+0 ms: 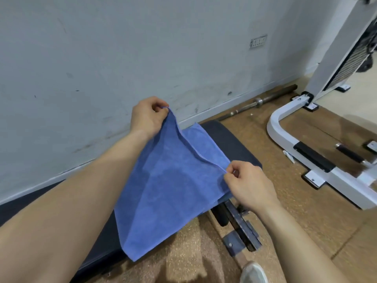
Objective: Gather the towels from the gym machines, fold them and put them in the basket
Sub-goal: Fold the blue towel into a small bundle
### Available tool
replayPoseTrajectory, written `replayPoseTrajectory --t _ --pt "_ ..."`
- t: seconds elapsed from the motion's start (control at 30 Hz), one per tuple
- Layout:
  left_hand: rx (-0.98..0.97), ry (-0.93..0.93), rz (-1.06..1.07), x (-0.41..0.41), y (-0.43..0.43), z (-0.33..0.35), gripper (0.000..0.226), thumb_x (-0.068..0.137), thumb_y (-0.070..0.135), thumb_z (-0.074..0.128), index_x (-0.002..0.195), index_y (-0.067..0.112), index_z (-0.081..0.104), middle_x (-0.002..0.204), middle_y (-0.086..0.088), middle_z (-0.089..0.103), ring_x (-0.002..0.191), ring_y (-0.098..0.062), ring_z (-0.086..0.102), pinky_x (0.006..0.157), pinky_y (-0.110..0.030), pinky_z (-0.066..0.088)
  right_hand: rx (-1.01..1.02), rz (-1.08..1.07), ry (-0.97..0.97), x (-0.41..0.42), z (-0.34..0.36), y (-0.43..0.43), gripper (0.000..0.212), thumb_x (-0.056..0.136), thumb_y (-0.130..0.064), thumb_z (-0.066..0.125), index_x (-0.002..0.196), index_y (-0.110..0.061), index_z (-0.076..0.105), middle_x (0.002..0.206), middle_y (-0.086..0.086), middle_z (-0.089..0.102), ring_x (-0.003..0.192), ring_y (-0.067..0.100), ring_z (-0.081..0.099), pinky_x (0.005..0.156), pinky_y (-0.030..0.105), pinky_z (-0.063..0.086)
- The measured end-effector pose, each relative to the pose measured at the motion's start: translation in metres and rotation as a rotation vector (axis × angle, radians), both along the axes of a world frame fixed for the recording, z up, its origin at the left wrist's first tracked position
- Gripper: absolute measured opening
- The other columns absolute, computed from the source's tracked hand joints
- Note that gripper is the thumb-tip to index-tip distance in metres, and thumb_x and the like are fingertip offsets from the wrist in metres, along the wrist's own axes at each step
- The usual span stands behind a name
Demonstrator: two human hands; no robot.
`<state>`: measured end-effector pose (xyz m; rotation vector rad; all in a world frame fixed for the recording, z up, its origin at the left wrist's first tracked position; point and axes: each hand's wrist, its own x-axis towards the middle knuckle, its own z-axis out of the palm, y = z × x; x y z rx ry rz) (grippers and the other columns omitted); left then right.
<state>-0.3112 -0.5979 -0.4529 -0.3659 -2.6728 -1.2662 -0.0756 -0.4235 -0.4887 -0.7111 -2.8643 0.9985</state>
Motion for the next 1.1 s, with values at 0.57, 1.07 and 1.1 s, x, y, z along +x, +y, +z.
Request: replayPoseTrajectory --t 0.57,1.07,1.1 --pt "-0.067 0.158 -0.038 -0.014 0.074 -0.019 0.010 0.077 0.027 0.059 0.079 0.032 0.067 0.103 0.004 0.052 0.098 -0.013 0.053 0.080 -0.025 0.042 0.141 -0.126 -0.058 0.009 -0.005 0.036 0.008 0.076 -0.028 0.046 0.076 -0.022 0.051 0.067 -0.005 0.061 0.068 0.021 0.058 0.062 0.031 0.046" --pt "-0.292 -0.293 -0.160 -0.039 0.090 -0.085 0.046 0.091 0.030 0.066 0.132 0.018 0.049 0.116 -0.008 0.063 0.110 -0.028 0.059 0.096 -0.036 0.045 0.219 -0.163 -0.153 -0.002 -0.013 0.031 0.017 0.084 -0.023 0.054 0.100 -0.027 0.049 0.098 -0.005 0.052 0.092 0.023 0.057 0.071 0.034 0.045" --pt "-0.239 -0.266 -0.139 -0.036 0.089 -0.081 0.042 0.089 0.026 0.070 0.127 0.020 0.053 0.107 -0.003 0.063 0.103 -0.025 0.060 0.090 -0.033 0.047 0.214 -0.160 -0.131 -0.003 -0.012 0.030 0.017 0.084 -0.023 0.053 0.100 -0.027 0.050 0.099 -0.005 0.052 0.092 0.023 0.056 0.072 0.034 0.046"
